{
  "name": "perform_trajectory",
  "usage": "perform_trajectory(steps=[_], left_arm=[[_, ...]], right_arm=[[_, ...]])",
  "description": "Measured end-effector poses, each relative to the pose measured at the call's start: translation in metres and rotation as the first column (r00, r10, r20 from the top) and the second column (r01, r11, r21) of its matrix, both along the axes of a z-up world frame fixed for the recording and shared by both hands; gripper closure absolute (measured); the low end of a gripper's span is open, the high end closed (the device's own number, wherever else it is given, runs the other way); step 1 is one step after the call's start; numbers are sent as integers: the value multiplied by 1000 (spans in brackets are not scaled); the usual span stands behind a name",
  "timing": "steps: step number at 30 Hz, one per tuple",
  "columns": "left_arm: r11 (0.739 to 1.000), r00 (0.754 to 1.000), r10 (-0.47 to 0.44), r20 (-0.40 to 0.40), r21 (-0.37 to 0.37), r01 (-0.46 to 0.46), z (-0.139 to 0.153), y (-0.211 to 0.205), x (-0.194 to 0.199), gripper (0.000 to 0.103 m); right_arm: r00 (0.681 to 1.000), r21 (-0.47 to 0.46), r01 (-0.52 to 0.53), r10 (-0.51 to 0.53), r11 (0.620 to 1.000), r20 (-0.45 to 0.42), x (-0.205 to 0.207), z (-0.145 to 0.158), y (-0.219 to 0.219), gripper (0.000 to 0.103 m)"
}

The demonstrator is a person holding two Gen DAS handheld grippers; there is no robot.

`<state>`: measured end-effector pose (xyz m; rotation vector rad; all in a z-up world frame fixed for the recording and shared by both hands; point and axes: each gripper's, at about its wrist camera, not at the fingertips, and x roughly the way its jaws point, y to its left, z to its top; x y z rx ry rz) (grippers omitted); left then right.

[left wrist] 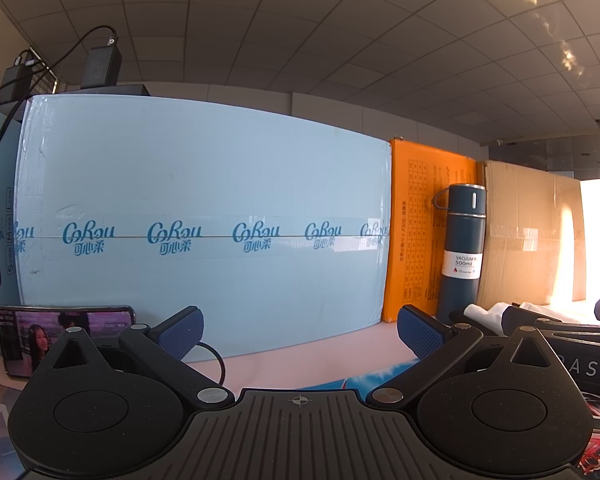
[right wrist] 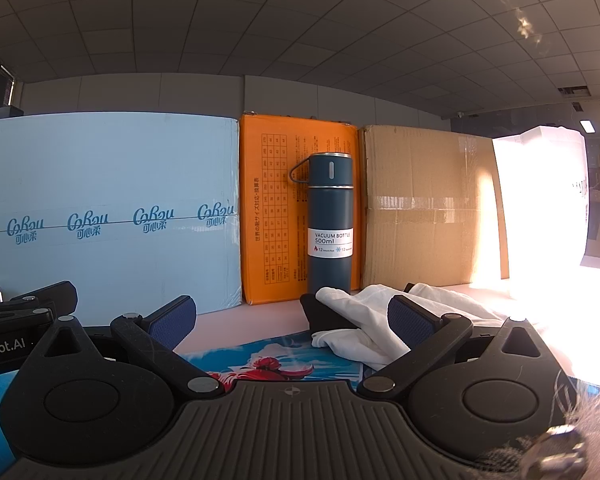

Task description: Fold clothes

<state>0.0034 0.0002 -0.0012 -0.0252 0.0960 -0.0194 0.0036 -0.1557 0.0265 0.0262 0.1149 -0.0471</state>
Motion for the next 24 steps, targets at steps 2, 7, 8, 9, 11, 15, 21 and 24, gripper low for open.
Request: perform_trajectory(steps=[2,7,8,9,11,15,21,24], left_arm=[[1000,1000,0,0,-3,0,0,0,0,0],[1000,1000,-21,16,-20,21,0,3,-3,0],[999,999,-27,20,-23,27,1,3,-4,0],[999,999,-33,27,-26,34,1,4,-5,0],[998,998,-49,46,-34,51,2,4,-9,0],[997,992,-63,109,-31,67,4,3,-23,0],[995,983,-97,155,-10,100,12,9,-58,0],[995,981,-100,167,2,102,14,21,-81,0]], right_arm=[[1000,1,-3,3,1000,1,0,0,0,0],[1000,5,-9,9,1000,7,-1,0,-1,0],[1000,6,-11,11,1000,10,-2,0,-1,0],[1000,7,-13,13,1000,12,-2,0,-1,0],[1000,13,-26,26,1000,10,-2,1,-2,0],[999,37,-50,49,998,17,-3,1,-4,0],[995,93,-100,98,991,29,-6,2,-7,0],[987,145,-159,156,977,32,-8,2,-9,0]])
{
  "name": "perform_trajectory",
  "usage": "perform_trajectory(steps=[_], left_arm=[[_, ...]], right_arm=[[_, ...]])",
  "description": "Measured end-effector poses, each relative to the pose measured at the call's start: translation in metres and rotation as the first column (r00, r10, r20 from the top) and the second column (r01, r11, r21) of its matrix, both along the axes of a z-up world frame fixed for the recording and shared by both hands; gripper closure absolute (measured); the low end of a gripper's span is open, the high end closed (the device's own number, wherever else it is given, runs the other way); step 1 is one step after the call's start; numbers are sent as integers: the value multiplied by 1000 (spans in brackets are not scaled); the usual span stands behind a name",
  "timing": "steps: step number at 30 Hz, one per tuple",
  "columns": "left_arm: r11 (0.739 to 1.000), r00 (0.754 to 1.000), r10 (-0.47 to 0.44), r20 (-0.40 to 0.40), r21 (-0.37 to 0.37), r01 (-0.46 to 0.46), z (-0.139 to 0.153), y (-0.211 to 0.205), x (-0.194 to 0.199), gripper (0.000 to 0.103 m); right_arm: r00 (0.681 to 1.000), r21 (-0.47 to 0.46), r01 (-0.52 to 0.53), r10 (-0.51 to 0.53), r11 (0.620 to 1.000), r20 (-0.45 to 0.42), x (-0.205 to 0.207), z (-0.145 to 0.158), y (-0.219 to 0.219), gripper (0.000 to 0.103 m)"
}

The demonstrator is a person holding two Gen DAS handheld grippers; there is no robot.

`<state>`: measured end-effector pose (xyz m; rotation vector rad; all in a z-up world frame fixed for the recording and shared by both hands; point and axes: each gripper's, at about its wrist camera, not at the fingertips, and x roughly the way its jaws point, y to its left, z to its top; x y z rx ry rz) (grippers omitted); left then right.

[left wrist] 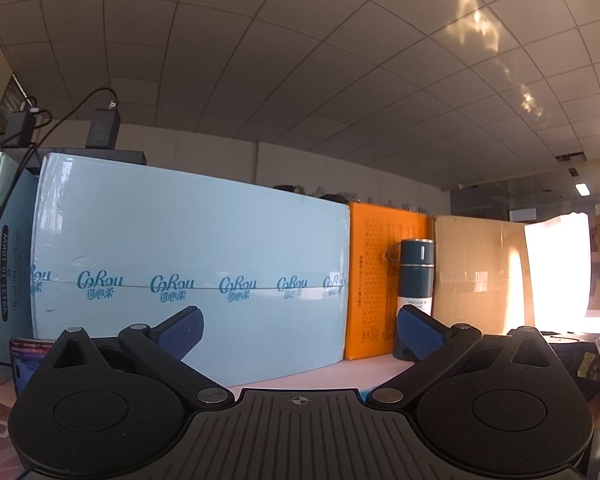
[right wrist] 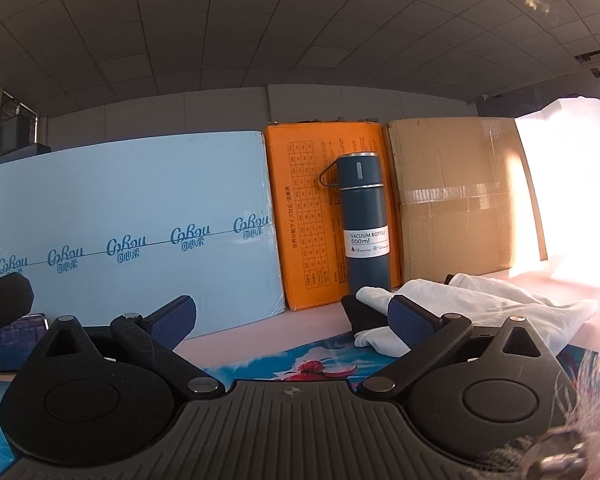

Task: Fold clothes
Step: 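Swing both tools toward the pink knit sweater and lower onto it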

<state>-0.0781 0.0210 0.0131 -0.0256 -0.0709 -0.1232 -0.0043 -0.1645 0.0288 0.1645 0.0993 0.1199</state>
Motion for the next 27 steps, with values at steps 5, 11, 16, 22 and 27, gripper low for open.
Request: perform_trajectory(steps=[5,11,16,22,27], left_arm=[[997,997,70,12,-37,-70,9,28,-35,0],[978,980,196,42,-86,-192,30,65,-71,0],[891,896,431,108,-205,-405,41,125,-106,0],[709,718,678,156,-395,-584,47,211,-150,0],[535,666,746,21,-614,-580,39,282,-193,0]], right_arm=[[982,96,-184,186,978,-11,-2,-1,1,0],[940,118,-340,339,933,26,-16,3,16,0],[882,133,-469,472,873,6,-36,13,44,0],[786,153,-608,618,779,-19,-60,25,94,0],[679,172,-719,734,673,-35,-61,39,152,0]])
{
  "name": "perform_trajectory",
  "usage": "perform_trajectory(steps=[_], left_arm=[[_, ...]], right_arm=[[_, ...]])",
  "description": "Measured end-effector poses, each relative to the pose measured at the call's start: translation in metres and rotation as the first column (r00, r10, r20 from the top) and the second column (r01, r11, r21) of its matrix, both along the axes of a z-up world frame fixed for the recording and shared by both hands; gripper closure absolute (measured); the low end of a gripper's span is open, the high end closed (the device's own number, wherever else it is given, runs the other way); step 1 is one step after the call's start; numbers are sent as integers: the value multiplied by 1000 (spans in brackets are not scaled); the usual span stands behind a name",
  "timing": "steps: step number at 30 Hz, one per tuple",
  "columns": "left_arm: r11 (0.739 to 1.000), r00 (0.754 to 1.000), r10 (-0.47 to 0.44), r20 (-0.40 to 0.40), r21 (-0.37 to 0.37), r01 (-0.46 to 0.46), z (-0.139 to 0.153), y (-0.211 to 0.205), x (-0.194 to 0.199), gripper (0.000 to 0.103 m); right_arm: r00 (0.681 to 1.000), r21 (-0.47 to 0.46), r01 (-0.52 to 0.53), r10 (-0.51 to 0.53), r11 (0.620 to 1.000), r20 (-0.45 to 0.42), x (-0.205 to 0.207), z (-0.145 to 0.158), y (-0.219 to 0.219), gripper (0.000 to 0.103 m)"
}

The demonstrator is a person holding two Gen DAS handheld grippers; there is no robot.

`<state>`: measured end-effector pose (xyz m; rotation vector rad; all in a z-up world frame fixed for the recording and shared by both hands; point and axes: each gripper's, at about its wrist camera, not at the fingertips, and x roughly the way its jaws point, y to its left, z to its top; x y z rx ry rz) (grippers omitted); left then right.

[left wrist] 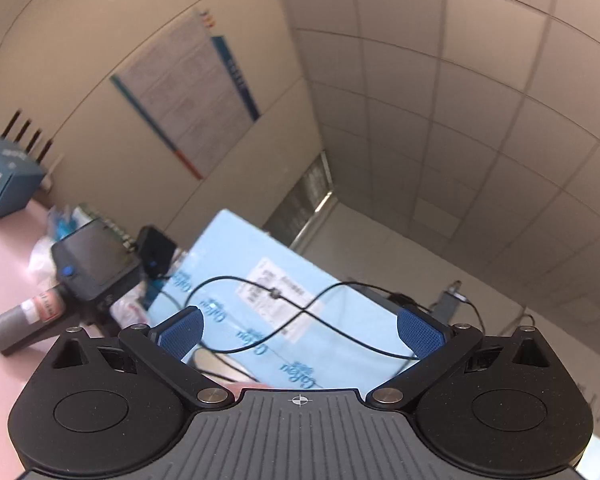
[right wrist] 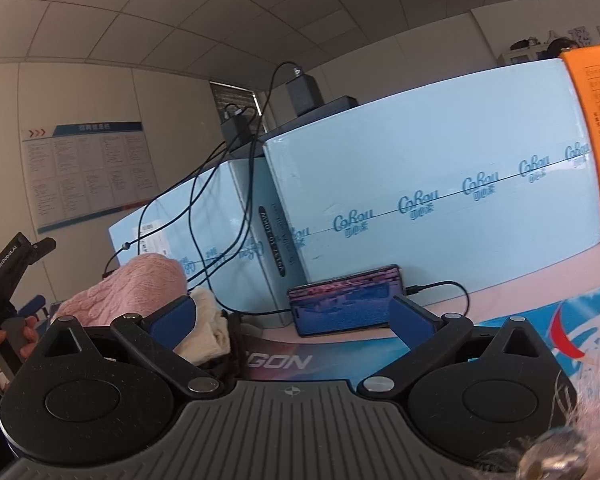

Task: Fold clothes
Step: 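Swing both tools toward the pink knit sweater and lower onto it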

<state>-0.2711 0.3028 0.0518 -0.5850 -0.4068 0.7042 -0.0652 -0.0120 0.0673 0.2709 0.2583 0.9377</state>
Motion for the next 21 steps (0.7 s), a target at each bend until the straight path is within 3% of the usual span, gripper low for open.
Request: perform_trajectory(steps=[2,5,8,11,14,16,19,21], left_arm=[[993,1000,-4,12,-119,5,-9,16,-9,0],[972,999,-28,-40,-236,18,-18,22,-2,0],[971,993,-60,-104,-235,34,-22,11,12,0],[980,979,-96,-178,-186,62,-25,-2,26,0],[987,966,-81,-247,-157,42,-28,-5,38,0],[984,961,-83,-264,-176,36,-32,-3,42,0],[980,958,-71,-278,-197,15,-38,2,46,1],[983,964,-53,-261,-186,4,-39,1,44,1]], right_arm=[[998,2,-57,57,998,-15,3,3,28,0],[990,0,-133,133,991,-40,9,4,73,0],[976,22,-202,203,979,-78,15,5,115,0],[958,49,-258,262,965,-120,19,4,153,0],[939,64,-293,300,954,-168,23,-2,184,0],[936,69,-298,306,952,-173,22,-6,198,0],[939,67,-291,298,954,-170,18,-13,209,9],[939,66,-286,294,956,-179,17,-14,211,24]])
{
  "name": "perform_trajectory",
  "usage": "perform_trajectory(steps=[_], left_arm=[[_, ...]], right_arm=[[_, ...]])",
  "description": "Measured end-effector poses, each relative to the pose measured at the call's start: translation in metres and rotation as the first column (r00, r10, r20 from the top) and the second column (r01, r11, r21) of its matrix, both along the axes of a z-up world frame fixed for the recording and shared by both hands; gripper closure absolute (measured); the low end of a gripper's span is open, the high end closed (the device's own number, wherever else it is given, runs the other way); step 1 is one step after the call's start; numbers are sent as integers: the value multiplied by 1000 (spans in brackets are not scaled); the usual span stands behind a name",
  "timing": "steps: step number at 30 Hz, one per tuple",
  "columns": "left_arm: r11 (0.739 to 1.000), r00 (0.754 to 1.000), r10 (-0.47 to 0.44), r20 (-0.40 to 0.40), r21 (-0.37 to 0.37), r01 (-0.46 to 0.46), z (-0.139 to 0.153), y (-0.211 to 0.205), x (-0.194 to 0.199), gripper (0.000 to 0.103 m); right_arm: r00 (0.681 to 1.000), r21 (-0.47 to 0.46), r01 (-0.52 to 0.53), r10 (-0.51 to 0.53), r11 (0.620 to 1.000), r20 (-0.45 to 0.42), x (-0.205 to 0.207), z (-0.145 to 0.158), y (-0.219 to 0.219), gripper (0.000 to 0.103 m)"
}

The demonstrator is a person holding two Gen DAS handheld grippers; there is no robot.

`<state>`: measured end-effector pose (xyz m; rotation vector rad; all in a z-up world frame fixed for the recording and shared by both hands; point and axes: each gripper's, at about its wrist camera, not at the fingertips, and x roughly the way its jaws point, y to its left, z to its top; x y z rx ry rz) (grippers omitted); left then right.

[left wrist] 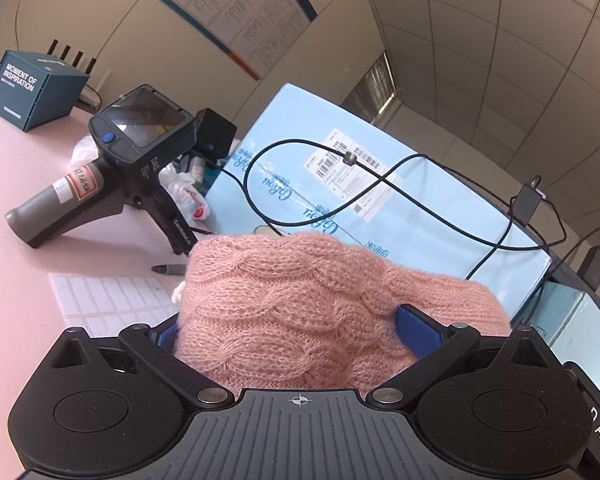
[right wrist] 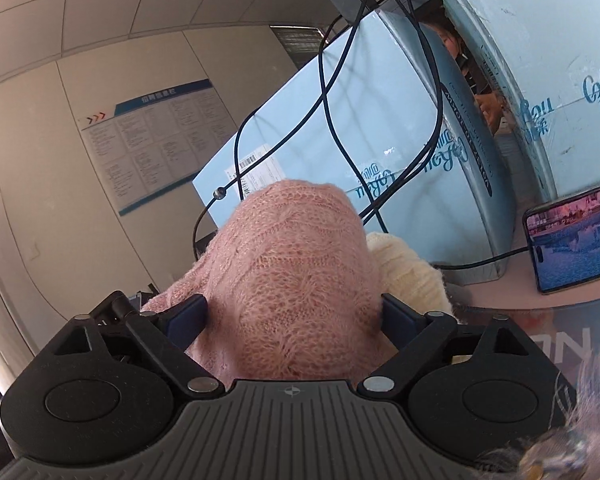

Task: Fold clothes
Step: 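Swing both tools toward the pink knit sweater and lower onto it, then grasp the pink sweater edge with the right gripper and lift it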

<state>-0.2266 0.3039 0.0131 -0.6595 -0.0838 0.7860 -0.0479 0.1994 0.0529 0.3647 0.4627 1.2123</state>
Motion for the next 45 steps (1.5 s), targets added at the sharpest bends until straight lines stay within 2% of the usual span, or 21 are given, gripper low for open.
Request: perform_trajectory(steps=[3,5,7,9,11,15,17,19,21,24,27,28,31,35,38,39,40,41,42,43,45], left_arm=[[999,1000,-7,28,51,6,2,-7,-2,9],[997,997,-36,63,76,31,4,-10,-4,21],[994,993,-61,101,102,50,6,-12,-9,44],[987,983,-99,152,139,78,8,-15,-14,58],[971,966,-157,207,212,112,12,-22,-20,63],[893,896,-342,284,394,216,17,-41,-27,67],[846,852,-441,282,447,290,19,-47,-24,68],[796,792,-549,267,457,397,18,-49,-17,69],[740,723,-645,248,441,509,17,-52,-6,69],[646,621,-758,201,366,670,12,-61,20,69],[552,525,-833,176,202,809,1,-72,53,69],[529,507,-847,161,150,836,-3,-76,64,69],[486,481,-873,77,50,873,-13,-90,92,69],[422,422,-907,8,12,906,-15,-114,129,69],[394,394,-919,3,-31,919,-20,-116,152,67],[380,380,-925,0,-40,924,-23,-115,156,60],[367,368,-930,3,-47,929,-26,-113,156,43],[367,369,-929,18,-51,929,-29,-109,149,36],[379,381,-924,39,-55,924,-29,-106,141,25],[391,394,-917,59,-58,919,-30,-102,133,15],[429,433,-895,110,-62,901,-28,-94,124,12]], right_arm=[[1000,6,9,-9,1000,9,-2,2,-1,41],[1000,43,-10,10,999,1,-2,5,-7,50],[999,83,-48,48,995,-1,-4,12,-15,56],[997,113,-80,79,990,14,-7,20,-24,61],[995,140,-100,96,985,34,-12,29,-39,63],[992,200,-119,107,972,72,-22,43,-80,65],[993,229,-100,85,968,77,-25,49,-106,65],[997,247,-63,50,967,59,-24,52,-131,65],[999,240,-12,5,971,33,-22,50,-156,65],[996,170,90,-90,981,-10,-17,39,-193,65],[980,90,192,-187,977,-61,-10,21,-223,65],[970,58,234,-230,970,-75,-6,14,-233,65],[936,-35,344,-345,938,-72,-1,0,-255,65],[889,-123,440,-451,889,-77,10,-12,-271,65],[846,-188,514,-531,837,-50,17,-20,-274,62],[832,-207,537,-554,818,-28,18,-22,-273,56],[818,-222,562,-576,797,3,18,-23,-272,52],[802,-228,590,-596,775,47,17,-24,-270,41],[784,-233,617,-615,752,92,15,-25,-268,28],[764,-236,644,-631,728,136,13,-26,-266,24],[737,-223,676,-644,702,206,9,-27,-264,20]])
